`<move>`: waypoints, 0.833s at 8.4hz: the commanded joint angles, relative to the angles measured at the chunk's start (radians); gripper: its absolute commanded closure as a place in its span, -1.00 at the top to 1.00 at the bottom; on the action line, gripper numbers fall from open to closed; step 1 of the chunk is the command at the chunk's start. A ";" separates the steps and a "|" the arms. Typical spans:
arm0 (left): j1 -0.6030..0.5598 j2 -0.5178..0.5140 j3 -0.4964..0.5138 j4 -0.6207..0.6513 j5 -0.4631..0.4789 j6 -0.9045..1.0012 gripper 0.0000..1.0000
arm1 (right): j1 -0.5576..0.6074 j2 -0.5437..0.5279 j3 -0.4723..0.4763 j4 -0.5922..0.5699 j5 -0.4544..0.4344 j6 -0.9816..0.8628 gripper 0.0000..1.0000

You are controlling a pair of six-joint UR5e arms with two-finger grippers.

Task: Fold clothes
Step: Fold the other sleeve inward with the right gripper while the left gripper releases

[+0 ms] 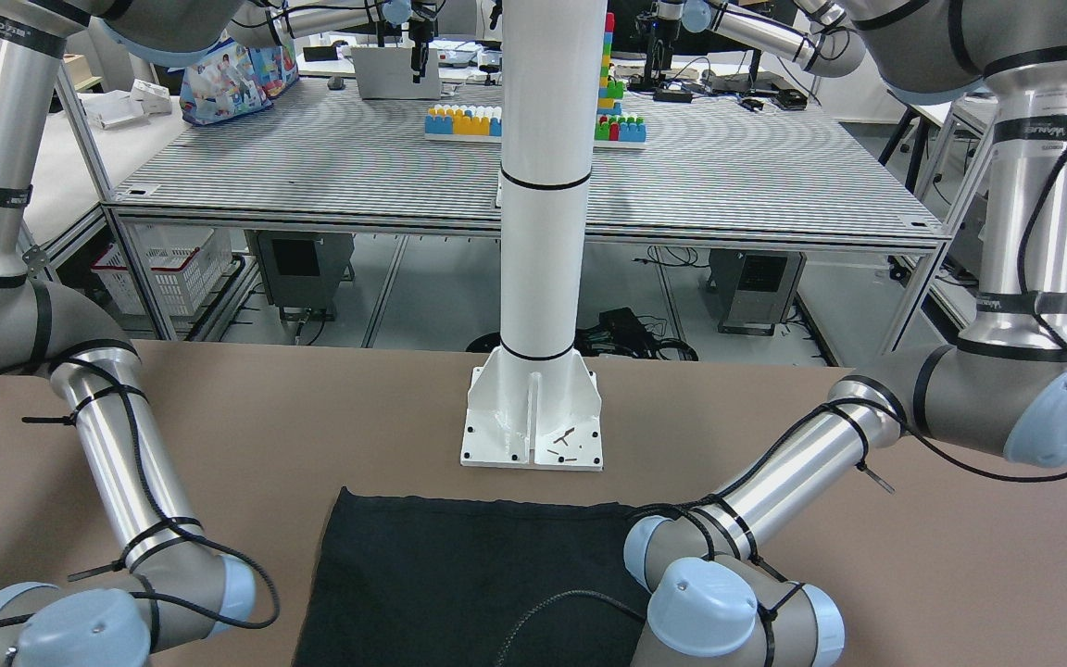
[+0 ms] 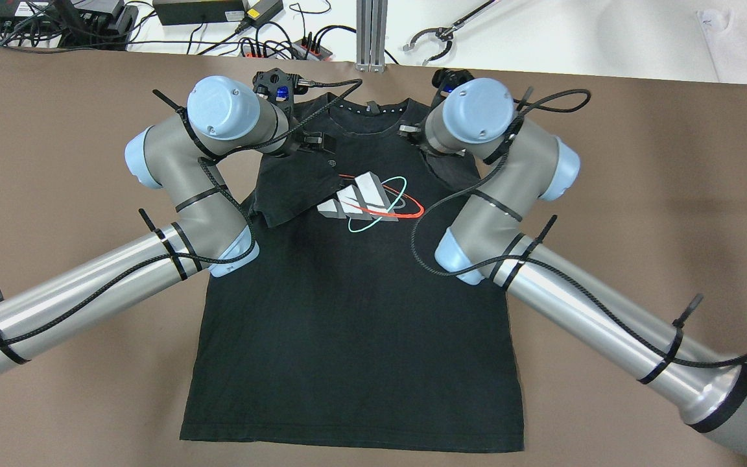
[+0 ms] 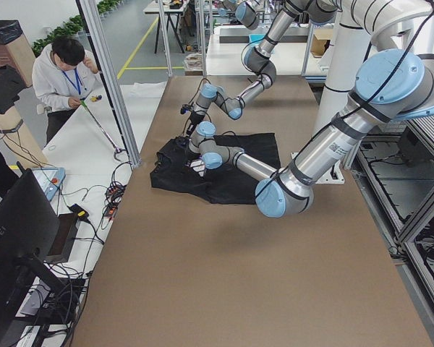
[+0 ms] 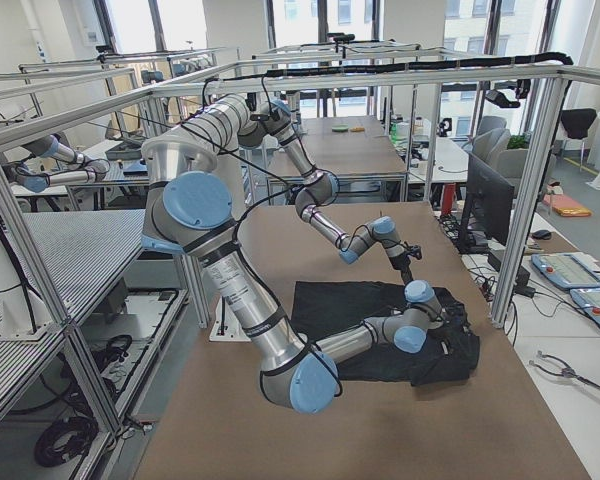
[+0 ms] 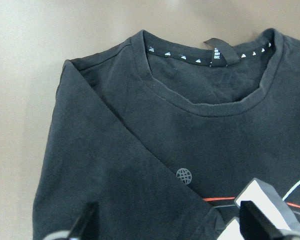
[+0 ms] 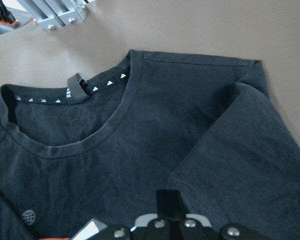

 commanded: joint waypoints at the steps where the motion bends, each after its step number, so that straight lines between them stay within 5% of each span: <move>1: -0.002 0.012 0.001 -0.015 -0.001 0.003 1.00 | -0.099 0.051 -0.026 -0.054 -0.188 0.055 -1.00; 2: -0.002 0.012 0.000 -0.016 -0.001 0.003 1.00 | -0.100 0.051 -0.032 -0.054 -0.191 0.054 -1.00; 4: -0.002 0.014 0.000 -0.023 -0.003 0.003 1.00 | -0.102 0.051 -0.057 -0.054 -0.211 0.040 0.88; 6: -0.049 0.023 -0.038 -0.027 -0.117 0.003 1.00 | -0.071 0.070 0.030 -0.077 -0.129 -0.091 0.90; 7: -0.054 0.084 -0.134 -0.023 -0.135 -0.007 1.00 | -0.076 0.067 0.061 -0.109 -0.042 -0.139 0.91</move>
